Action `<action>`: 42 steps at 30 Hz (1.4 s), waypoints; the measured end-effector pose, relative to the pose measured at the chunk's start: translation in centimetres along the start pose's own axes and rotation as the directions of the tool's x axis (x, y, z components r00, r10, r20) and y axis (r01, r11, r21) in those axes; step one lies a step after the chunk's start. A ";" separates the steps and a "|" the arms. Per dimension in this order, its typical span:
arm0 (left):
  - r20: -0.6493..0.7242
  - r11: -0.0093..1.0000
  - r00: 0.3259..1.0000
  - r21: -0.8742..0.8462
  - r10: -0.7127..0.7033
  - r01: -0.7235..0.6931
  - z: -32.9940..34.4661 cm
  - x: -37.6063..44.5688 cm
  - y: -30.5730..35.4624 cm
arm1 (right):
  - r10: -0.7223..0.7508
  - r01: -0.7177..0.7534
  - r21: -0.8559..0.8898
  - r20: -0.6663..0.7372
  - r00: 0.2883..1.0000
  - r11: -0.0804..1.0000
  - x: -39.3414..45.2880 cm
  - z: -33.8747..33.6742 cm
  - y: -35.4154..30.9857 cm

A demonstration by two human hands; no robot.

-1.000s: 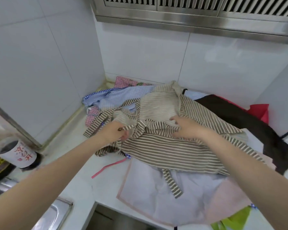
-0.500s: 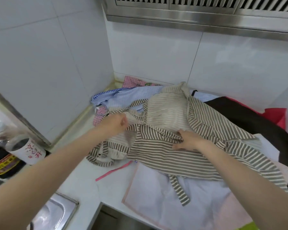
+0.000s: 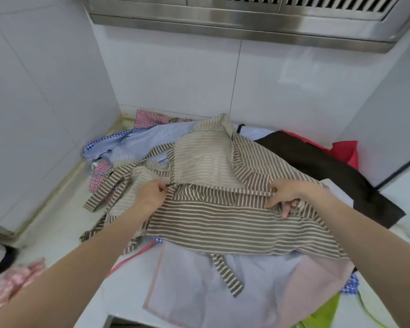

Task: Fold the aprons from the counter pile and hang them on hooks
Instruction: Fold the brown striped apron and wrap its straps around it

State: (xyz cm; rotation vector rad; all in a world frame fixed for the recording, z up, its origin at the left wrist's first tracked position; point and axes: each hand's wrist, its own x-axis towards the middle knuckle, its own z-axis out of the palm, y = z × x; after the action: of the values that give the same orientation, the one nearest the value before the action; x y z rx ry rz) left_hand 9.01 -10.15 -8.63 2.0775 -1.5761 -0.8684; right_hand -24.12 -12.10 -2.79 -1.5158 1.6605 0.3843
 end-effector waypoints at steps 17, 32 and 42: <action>0.302 0.747 0.849 0.407 0.434 -0.526 2.9 0.1 1.8 | -0.245 0.220 -0.118 -0.629 0.738 0.968 -3.4 -4.8 1.4; 0.096 0.814 0.864 0.295 0.495 -0.499 -0.2 1.4 5.7 | 0.083 -0.113 -0.299 -0.114 0.990 0.948 0.5 -3.4 4.0; 0.392 0.777 0.864 0.416 0.316 -0.473 2.6 2.0 4.9 | -0.186 0.118 -0.169 -0.481 0.857 0.979 6.9 -0.5 -8.4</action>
State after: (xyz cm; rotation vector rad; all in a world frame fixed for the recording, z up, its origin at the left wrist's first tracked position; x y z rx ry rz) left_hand 4.10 -13.32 -7.83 1.8373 -2.5291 -0.6855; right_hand -15.95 -18.96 -5.01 -1.9525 1.9099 0.0114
